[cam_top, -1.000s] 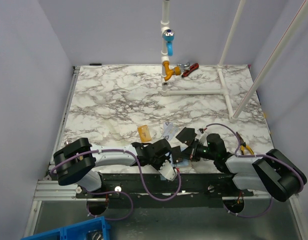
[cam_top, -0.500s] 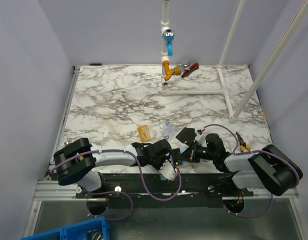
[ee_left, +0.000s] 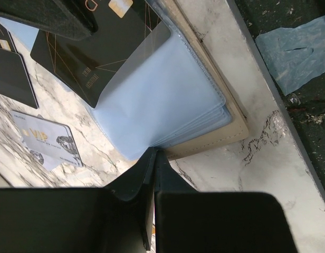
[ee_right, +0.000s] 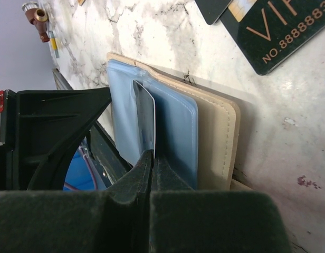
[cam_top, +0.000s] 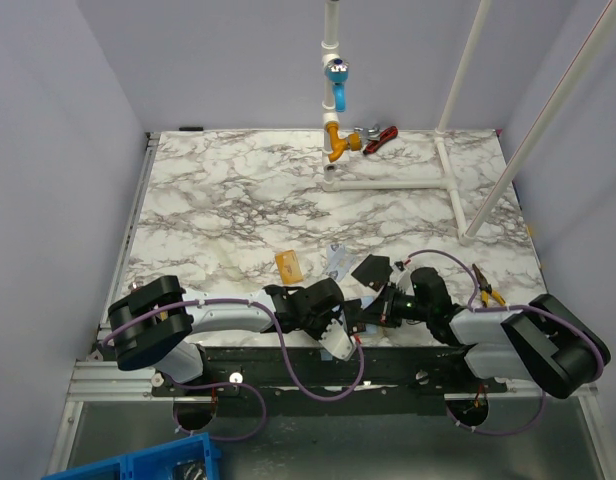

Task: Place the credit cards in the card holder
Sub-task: Insert the credit card into the card holder.

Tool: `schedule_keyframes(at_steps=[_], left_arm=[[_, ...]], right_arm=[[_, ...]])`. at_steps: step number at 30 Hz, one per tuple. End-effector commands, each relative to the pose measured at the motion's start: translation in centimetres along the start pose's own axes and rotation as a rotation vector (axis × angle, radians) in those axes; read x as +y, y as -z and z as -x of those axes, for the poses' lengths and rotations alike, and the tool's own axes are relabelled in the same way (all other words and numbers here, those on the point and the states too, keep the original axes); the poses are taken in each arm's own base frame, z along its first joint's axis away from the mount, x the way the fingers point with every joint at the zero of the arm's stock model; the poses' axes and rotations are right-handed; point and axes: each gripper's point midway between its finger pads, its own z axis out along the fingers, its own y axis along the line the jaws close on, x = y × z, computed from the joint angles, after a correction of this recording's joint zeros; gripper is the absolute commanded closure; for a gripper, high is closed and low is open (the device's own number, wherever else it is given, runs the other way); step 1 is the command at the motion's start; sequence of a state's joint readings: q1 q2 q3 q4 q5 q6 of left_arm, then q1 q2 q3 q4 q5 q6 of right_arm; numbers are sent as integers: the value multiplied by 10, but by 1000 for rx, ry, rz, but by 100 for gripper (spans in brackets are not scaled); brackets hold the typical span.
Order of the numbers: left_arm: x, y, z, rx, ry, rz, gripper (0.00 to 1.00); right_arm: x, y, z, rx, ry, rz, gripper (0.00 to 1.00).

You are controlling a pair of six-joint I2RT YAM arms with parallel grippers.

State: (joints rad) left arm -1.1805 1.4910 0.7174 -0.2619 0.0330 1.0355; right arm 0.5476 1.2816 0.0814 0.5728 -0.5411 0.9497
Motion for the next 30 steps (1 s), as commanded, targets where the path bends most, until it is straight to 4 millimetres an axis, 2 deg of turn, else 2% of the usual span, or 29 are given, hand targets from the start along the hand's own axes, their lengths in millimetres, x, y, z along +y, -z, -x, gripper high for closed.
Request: schedule_keyframes(at_steps=[1, 15, 30], left_arm=[[-8, -2, -6, 32, 19, -25, 99], [-14, -5, -5, 33, 24, -43, 100], [-10, -4, -4, 37, 30, -41, 100]], right_arm=[[-33, 6, -22, 61, -64, -141, 99], [-34, 11, -18, 28, -73, -171, 99], [-20, -4, -28, 127, -15, -116, 99]])
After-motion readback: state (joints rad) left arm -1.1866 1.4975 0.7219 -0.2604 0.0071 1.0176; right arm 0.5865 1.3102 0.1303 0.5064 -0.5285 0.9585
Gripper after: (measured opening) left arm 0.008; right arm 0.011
